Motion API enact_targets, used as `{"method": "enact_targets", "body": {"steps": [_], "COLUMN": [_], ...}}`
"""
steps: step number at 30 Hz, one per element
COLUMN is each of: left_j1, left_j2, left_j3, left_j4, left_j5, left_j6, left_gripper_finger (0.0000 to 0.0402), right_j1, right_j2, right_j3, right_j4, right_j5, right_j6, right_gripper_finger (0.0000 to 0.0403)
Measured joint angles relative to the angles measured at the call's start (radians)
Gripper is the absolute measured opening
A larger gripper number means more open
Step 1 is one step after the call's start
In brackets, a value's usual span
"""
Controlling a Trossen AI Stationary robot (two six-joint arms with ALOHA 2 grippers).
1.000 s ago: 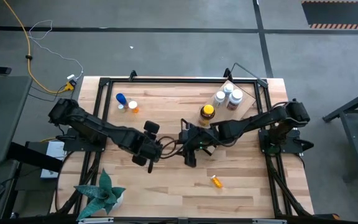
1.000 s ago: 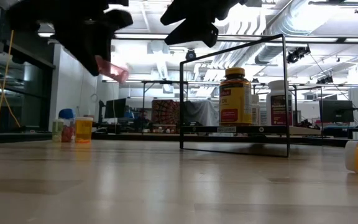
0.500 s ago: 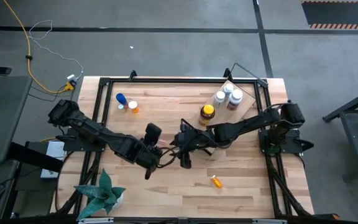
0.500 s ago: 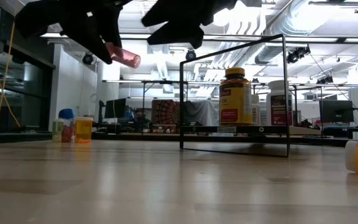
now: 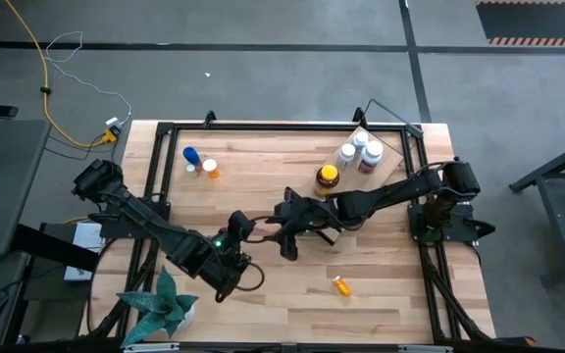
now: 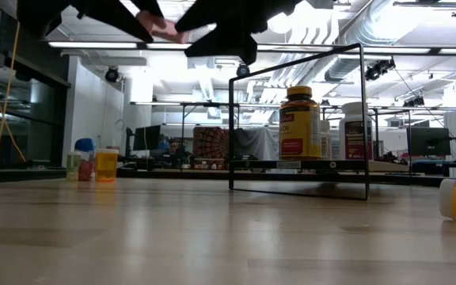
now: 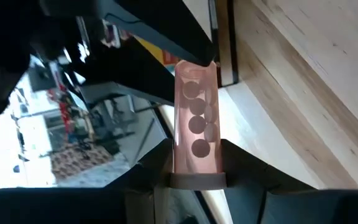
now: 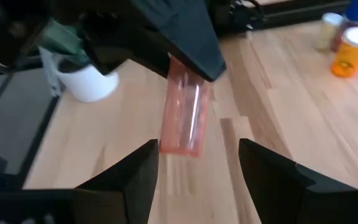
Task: Pick and place medicine bottles onto shelf by color
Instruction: Put the red pill bottle on the shelf
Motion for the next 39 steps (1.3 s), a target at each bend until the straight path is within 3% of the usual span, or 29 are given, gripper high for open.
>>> {"method": "enact_targets", "body": {"steps": [18, 29, 39], "left_j1": [-0.005, -0.005, -0.005], "left_j2": [0.0, 0.0, 0.0], "left_j3": [0.0, 0.0, 0.0], "left_j4": [0.189, 0.191, 0.192], "left_j5": [-0.005, 0.002, 0.023], "left_j6": [0.226, 0.226, 0.219], "left_gripper_finger": [0.0108, 0.0108, 0.0109], "right_j1": [0.0, 0.0, 0.0], "right_j2": [-0.001, -0.001, -0.001], "right_j3": [0.0, 0.0, 0.0], "right_j4": [0.036, 0.037, 0.035], "right_j5": [-0.038, -0.062, -0.077], "right_j6": [0.015, 0.015, 0.015], "right_gripper_finger": [0.021, 0.0134, 0.0101]}}
